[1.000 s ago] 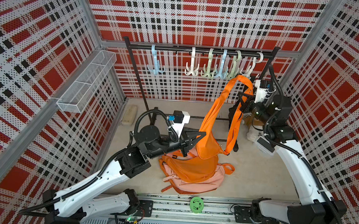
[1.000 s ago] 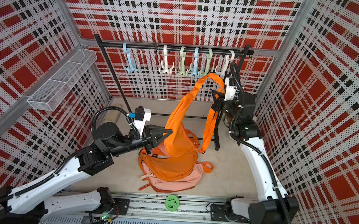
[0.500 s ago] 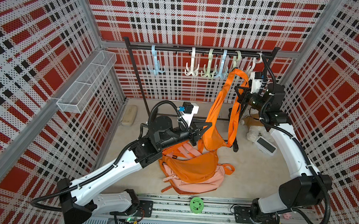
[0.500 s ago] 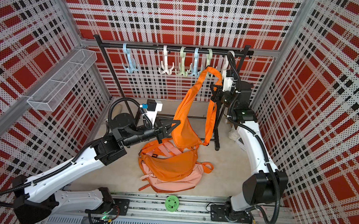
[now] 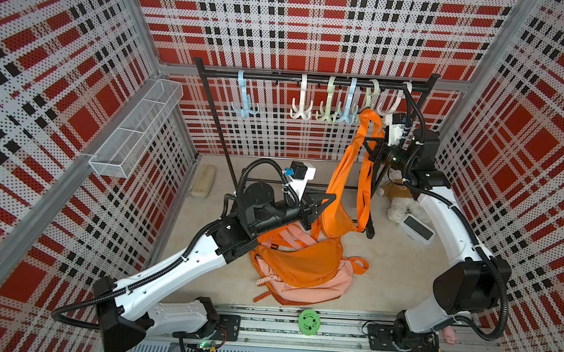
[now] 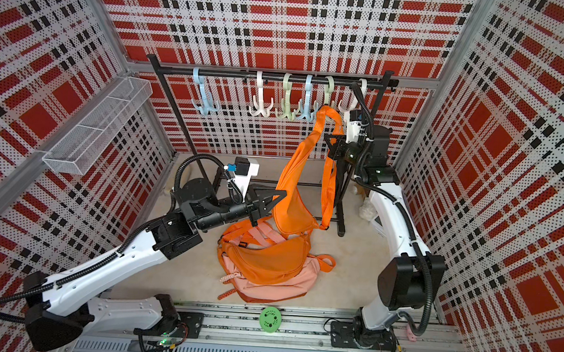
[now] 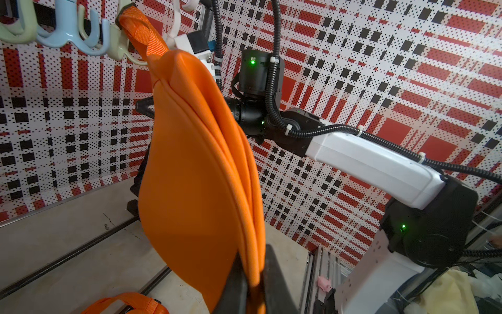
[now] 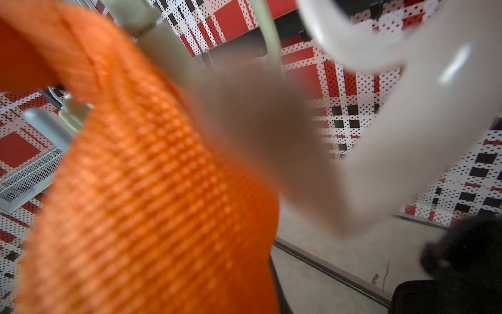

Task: Hang the bag on a hook
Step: Hang the bag on the hook.

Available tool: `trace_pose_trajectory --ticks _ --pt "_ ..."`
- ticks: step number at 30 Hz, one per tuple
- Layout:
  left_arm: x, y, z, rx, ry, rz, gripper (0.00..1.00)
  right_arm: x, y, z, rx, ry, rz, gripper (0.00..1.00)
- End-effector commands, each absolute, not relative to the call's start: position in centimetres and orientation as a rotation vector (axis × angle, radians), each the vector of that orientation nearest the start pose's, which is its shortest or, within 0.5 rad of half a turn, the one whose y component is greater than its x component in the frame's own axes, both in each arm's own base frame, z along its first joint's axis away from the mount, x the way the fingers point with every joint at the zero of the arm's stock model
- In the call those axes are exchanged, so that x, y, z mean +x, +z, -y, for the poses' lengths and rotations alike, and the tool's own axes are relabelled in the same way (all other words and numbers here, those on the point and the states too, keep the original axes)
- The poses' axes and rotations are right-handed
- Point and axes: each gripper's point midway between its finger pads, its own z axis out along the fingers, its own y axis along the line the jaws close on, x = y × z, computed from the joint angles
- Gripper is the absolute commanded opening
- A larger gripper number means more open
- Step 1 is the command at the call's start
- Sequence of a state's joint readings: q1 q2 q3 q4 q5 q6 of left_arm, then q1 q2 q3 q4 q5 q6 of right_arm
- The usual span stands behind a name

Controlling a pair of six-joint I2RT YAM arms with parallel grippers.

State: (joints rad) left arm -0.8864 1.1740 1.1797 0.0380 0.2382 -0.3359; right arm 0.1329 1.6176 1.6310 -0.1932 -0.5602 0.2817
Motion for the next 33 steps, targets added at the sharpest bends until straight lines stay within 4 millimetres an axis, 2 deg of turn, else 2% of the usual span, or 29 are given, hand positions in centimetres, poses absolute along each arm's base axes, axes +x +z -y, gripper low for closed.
trace_pose_trajectory --ticks 1,9,12,15,18,23,33 --pt "22.2 43.2 34.0 0.634 -1.157 -1.489 0.00 46.6 42.1 -16.1 -0.348 0.818 -1.713 0.00" --pt "22.2 43.5 33.9 0.624 -1.153 -1.485 0.00 42.8 46.1 -16.9 -0.470 0.846 -1.605 0.00" --pt "22.3 43.8 33.6 0.609 -1.143 -1.478 0.00 41.9 47.3 -16.5 -0.474 0.811 -1.570 0.00" --pt "22.2 44.2 33.3 0.605 -1.140 -1.468 0.00 42.4 47.7 -15.9 -0.453 0.755 -1.577 0.00" --pt "22.1 44.2 33.5 0.614 -1.147 -1.469 0.00 43.4 47.2 -15.9 -0.458 0.753 -1.610 0.00" --pt "22.2 43.5 33.9 0.619 -1.146 -1.487 0.00 45.2 45.5 -16.3 -0.466 0.802 -1.648 0.00" --pt "22.2 42.9 33.8 0.619 -1.140 -1.508 0.00 46.7 44.4 -16.5 -0.455 0.887 -1.664 0.00"
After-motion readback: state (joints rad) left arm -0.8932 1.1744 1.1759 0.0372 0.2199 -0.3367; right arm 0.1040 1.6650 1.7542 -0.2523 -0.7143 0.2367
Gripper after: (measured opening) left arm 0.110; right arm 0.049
